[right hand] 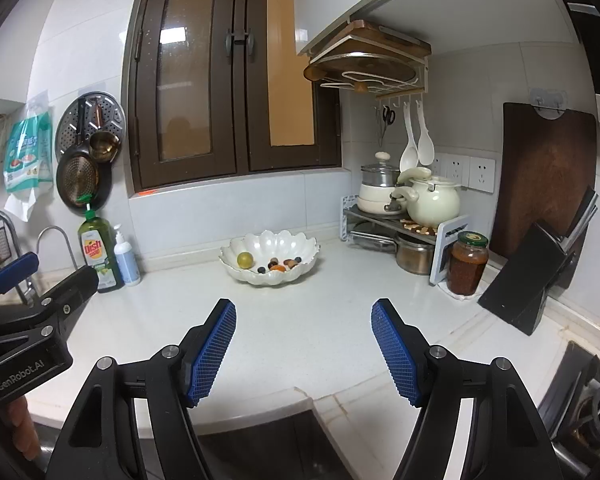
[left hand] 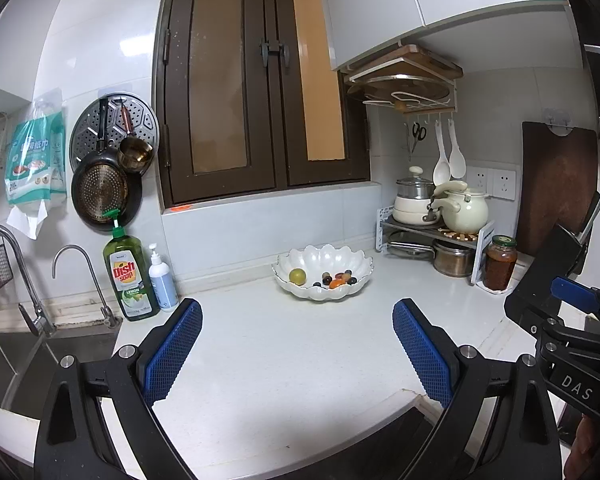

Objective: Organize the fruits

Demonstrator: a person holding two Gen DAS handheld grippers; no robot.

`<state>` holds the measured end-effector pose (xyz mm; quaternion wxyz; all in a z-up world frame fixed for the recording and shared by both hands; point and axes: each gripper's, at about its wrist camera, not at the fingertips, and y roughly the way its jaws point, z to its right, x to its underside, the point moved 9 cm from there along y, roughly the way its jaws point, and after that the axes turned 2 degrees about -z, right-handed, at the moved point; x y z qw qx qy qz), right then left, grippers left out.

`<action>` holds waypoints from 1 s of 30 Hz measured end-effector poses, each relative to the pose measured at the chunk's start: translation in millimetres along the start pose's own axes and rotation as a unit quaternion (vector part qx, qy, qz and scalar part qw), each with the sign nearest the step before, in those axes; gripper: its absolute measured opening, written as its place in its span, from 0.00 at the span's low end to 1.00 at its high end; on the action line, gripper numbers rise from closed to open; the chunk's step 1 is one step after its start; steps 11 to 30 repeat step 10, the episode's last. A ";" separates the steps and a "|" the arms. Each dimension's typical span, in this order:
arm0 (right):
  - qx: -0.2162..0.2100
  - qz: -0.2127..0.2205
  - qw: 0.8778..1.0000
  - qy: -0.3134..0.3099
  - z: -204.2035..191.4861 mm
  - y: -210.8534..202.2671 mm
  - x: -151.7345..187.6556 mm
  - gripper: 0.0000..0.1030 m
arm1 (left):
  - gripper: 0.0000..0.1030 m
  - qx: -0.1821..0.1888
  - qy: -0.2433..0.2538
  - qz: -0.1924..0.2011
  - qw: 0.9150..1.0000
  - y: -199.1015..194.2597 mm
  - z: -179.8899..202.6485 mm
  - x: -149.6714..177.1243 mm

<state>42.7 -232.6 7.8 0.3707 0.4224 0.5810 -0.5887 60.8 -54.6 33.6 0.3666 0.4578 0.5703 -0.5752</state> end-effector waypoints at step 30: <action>0.001 -0.003 1.000 0.000 -1.2 0.8 1.5 0.69 | 0.95 -0.001 0.002 -0.003 1.000 1.3 -2.9 0.1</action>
